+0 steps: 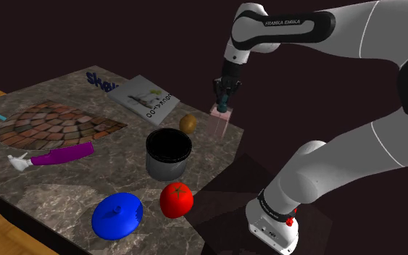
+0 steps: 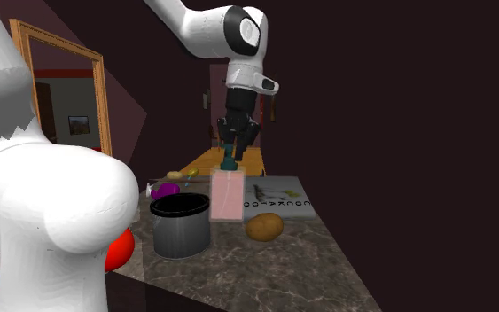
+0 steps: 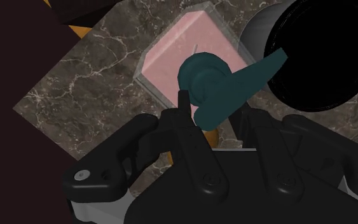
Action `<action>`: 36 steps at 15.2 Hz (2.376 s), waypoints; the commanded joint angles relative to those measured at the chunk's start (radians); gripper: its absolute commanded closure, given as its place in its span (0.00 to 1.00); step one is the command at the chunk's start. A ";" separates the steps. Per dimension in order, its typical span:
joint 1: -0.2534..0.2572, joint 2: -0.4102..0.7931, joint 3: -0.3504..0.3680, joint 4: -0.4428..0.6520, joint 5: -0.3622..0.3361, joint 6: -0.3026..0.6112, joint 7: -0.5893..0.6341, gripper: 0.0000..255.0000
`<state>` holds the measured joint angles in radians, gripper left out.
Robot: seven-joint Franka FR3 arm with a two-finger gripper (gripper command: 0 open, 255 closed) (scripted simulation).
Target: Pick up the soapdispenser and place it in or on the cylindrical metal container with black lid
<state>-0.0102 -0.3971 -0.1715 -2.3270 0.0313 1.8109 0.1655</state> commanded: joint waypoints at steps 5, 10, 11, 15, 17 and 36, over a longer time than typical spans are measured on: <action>0.001 -0.010 0.004 0.071 0.000 -0.081 0.008 1.00; 0.002 -0.013 0.006 0.136 0.000 -0.149 0.013 1.00; 0.003 -0.013 0.006 0.148 0.001 -0.161 0.014 1.00; 0.041 0.012 0.069 0.207 0.039 -0.188 0.104 1.00; 0.060 0.031 0.100 0.242 0.057 -0.201 0.149 1.00; 0.159 0.199 0.259 0.425 0.123 -0.185 0.393 1.00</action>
<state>0.1488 -0.1985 0.0875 -1.8880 0.1546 1.6116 0.5606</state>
